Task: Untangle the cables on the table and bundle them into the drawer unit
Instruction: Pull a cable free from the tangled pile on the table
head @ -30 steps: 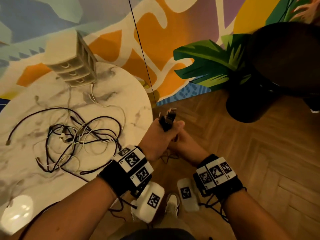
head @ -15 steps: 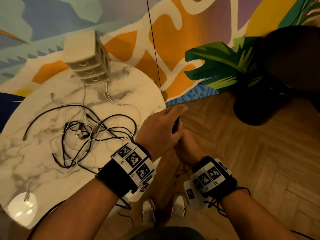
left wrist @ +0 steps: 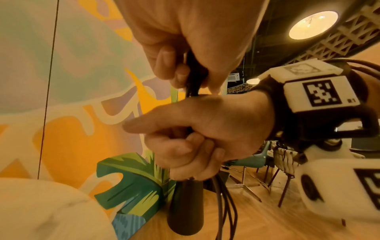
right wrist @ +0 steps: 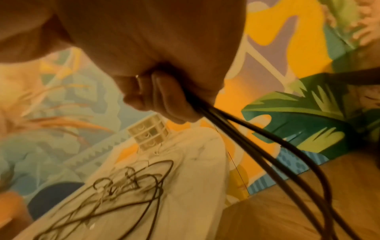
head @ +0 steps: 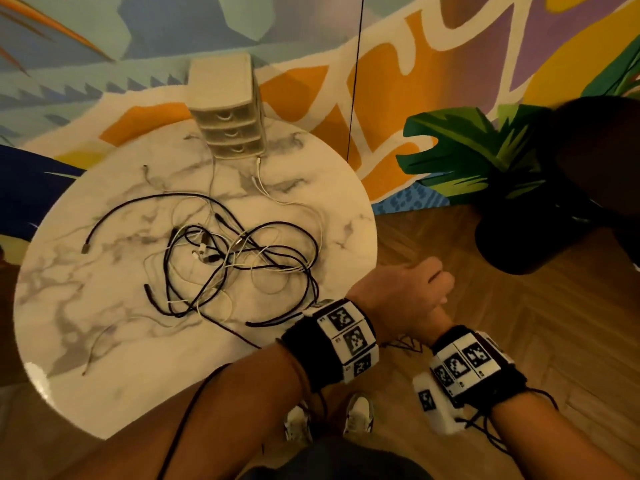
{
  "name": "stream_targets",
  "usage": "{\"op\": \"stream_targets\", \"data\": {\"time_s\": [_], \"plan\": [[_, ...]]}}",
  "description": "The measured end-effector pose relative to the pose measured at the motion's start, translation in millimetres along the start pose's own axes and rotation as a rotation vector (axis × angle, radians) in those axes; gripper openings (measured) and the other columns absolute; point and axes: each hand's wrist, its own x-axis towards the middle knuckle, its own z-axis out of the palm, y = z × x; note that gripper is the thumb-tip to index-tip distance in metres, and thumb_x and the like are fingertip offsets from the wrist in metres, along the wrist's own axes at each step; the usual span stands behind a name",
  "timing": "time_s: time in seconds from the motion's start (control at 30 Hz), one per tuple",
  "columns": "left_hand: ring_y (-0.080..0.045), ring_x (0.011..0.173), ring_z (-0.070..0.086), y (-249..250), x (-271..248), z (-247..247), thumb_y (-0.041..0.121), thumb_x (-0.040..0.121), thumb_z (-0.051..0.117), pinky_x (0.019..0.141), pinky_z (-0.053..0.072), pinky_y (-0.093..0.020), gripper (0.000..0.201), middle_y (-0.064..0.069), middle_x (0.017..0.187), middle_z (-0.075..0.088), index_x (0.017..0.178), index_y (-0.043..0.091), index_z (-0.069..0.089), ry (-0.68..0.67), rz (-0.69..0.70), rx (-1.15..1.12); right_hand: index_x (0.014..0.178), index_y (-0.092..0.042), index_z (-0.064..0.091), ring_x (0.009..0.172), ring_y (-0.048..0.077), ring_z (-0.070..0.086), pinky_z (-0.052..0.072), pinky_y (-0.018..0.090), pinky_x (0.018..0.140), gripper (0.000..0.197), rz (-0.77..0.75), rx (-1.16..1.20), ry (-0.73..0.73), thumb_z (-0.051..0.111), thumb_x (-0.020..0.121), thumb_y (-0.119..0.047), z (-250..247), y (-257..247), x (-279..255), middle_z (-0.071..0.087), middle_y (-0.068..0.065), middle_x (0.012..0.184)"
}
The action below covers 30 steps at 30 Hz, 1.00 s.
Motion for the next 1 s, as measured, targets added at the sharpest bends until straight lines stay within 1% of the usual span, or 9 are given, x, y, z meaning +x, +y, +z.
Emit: {"op": "stream_targets", "data": {"time_s": [0.07,0.13,0.2,0.33,0.47,0.53,0.7,0.83,1.0], "plan": [[-0.029,0.074,0.060,-4.8,-5.5,-2.1,0.022,0.090,0.059,0.051,0.038,-0.030,0.021,-0.014,0.103,0.055,0.101,0.004,0.057,-0.082,-0.103,-0.040,0.093,-0.004,0.055,0.094,0.039,0.057,0.047,0.050,0.087,0.024,0.087,0.004,0.135,0.032,0.086,-0.003,8.5,-32.9,11.9,0.059,0.017,0.099],[-0.024,0.089,0.058,-7.9,-13.9,-13.8,0.035,0.095,0.049,0.064,0.042,-0.032,0.033,-0.007,0.118,0.050,0.118,0.011,0.052,-0.140,-0.236,-0.088,0.101,-0.010,0.059,0.099,0.033,0.058,0.045,0.030,0.092,0.019,0.258,0.065,0.002,0.043,0.091,-0.006,-4.4,-23.4,7.8,0.062,0.010,0.105],[-0.015,0.089,0.055,-16.2,-28.5,-29.0,0.041,0.096,0.044,0.072,0.042,-0.029,0.043,0.000,0.128,0.045,0.132,0.018,0.042,-0.110,-0.385,-0.196,0.092,-0.019,0.056,0.083,0.025,0.055,0.041,0.023,0.072,0.016,-0.108,0.073,-0.275,0.044,0.095,-0.010,24.5,8.9,12.5,0.059,0.000,0.087],[-0.005,0.085,0.047,-55.5,-89.3,-35.8,0.047,0.094,0.043,0.074,0.039,-0.026,0.037,0.005,0.117,0.051,0.121,0.022,0.049,-0.056,-0.618,-0.089,0.065,-0.016,0.037,0.054,0.017,0.032,0.027,0.034,0.058,0.035,-0.148,0.203,-0.448,0.039,0.098,-0.025,41.0,23.5,22.2,0.037,0.002,0.059],[-0.022,0.116,0.046,-86.4,-161.8,-8.5,0.052,0.093,0.038,0.098,0.034,-0.037,0.044,0.000,0.126,0.053,0.123,0.022,0.048,-0.655,-0.748,0.239,0.054,-0.016,0.037,0.045,0.013,0.033,0.032,0.032,0.060,0.045,-0.070,0.240,-0.449,0.039,0.099,-0.024,56.5,22.5,16.0,0.038,-0.002,0.050],[-0.022,0.113,0.051,-82.1,-181.9,-0.2,0.042,0.098,0.032,0.099,0.030,-0.036,0.036,-0.002,0.122,0.058,0.121,0.021,0.049,-0.769,-0.807,0.212,0.050,-0.015,0.041,0.044,0.012,0.038,0.036,0.032,0.062,0.051,-0.055,0.257,-0.454,0.038,0.099,-0.027,63.7,18.0,10.6,0.043,0.000,0.050],[-0.021,0.088,0.061,-49.9,-169.3,-15.8,0.035,0.101,0.023,0.092,0.035,-0.033,0.027,0.000,0.095,0.066,0.110,0.023,0.046,-0.283,-0.730,0.187,0.064,-0.011,0.065,0.037,0.010,0.035,0.027,0.022,0.042,0.061,0.094,0.396,-0.667,0.029,0.102,-0.043,81.9,-1.4,-12.5,0.061,0.005,0.058],[-0.020,0.094,0.060,-29.0,-163.5,-11.3,0.033,0.101,0.026,0.092,0.036,-0.034,0.039,0.002,0.106,0.065,0.138,0.024,0.031,-0.256,-0.651,0.107,0.068,-0.011,0.051,0.033,0.009,0.027,0.018,0.015,0.037,0.040,0.289,0.713,-0.643,0.040,0.098,-0.036,90.5,-30.0,-15.5,0.047,0.005,0.057],[-0.021,0.101,0.052,-53.2,-225.7,12.4,0.021,0.086,0.058,0.087,0.046,-0.037,0.028,0.001,0.111,0.054,0.112,0.022,0.052,-0.041,-0.739,-0.034,0.061,-0.014,0.043,0.032,0.008,0.022,0.017,0.013,0.034,0.039,0.292,0.852,-0.554,0.039,0.098,-0.028,89.8,-35.0,0.2,0.033,0.003,0.054]]}}
